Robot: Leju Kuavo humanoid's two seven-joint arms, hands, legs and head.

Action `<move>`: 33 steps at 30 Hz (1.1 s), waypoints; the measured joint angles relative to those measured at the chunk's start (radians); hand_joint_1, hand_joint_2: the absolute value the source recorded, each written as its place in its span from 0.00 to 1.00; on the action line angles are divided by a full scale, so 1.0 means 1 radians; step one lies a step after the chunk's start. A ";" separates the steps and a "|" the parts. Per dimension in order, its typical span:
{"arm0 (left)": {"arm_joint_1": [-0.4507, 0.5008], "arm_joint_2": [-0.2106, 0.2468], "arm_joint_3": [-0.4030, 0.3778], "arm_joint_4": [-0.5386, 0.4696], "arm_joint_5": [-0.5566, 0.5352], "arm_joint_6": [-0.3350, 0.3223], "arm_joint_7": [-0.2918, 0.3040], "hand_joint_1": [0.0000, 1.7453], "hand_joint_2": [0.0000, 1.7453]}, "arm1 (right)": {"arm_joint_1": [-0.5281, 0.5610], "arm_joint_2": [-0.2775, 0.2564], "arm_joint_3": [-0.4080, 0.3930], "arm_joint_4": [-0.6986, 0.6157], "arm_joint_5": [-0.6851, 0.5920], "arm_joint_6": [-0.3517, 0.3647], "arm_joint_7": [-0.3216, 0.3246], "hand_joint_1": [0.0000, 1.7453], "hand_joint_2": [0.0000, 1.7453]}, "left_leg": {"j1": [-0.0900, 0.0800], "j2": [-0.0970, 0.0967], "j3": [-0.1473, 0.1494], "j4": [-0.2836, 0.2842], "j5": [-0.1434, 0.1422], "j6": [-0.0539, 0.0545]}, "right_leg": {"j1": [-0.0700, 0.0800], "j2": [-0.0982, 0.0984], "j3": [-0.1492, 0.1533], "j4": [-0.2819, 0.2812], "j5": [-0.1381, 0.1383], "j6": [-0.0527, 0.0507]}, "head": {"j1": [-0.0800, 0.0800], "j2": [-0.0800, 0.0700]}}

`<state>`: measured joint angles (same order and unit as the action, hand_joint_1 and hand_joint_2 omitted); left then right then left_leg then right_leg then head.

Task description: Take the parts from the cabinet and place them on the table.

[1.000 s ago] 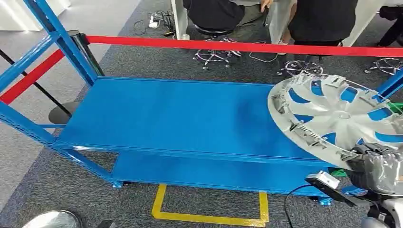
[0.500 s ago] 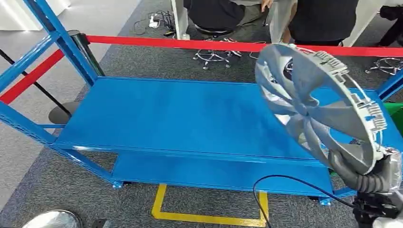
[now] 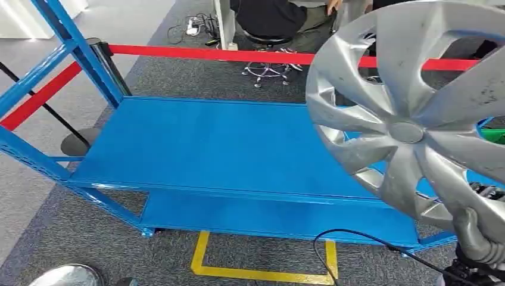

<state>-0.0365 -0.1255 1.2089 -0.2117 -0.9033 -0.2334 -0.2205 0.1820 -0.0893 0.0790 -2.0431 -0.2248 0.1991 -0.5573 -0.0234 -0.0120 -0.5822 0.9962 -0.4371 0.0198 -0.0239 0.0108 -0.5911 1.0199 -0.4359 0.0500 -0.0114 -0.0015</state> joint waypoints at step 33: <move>-0.007 0.000 0.010 0.000 -0.031 -0.043 0.016 0.00 1.00 | 0.011 0.016 0.019 -0.069 0.171 -0.074 -0.045 1.00 1.00 | 0.015 0.011 0.096 -0.035 -0.055 -0.010 | 0.011 -0.001 -0.066 -0.006 0.089 0.000 | -0.002 0.000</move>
<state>-0.0434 -0.1259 1.2184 -0.2117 -0.9346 -0.2766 -0.2045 0.1932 -0.0736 0.0977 -2.1119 -0.0538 0.1255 -0.6024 -0.0082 -0.0014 -0.4863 0.9611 -0.4917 0.0098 -0.0132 0.0103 -0.6576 1.0141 -0.3469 0.0505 -0.0134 -0.0015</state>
